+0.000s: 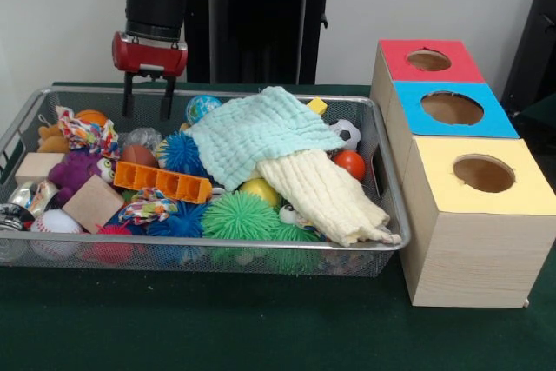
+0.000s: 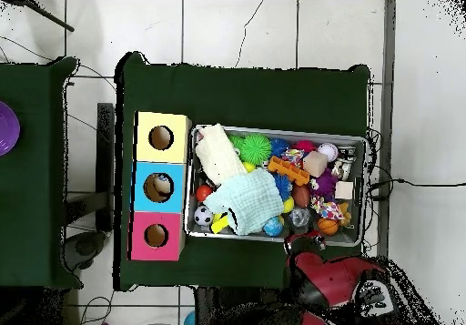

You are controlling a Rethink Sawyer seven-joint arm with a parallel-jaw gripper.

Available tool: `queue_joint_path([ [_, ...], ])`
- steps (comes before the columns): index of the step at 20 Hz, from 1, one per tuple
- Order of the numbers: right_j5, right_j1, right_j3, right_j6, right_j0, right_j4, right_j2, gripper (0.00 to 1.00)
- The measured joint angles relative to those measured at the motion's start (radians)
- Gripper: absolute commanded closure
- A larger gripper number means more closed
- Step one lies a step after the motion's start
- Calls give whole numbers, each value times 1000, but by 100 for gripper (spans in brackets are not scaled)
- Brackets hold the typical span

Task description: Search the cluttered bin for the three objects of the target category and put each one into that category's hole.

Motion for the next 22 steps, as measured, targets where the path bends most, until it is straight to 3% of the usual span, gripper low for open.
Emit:
queue_joint_path([
  [13,0,16,-1,0,7,0,0,0],
  [22,-10,77,-30,0,39,17,-8,0],
])
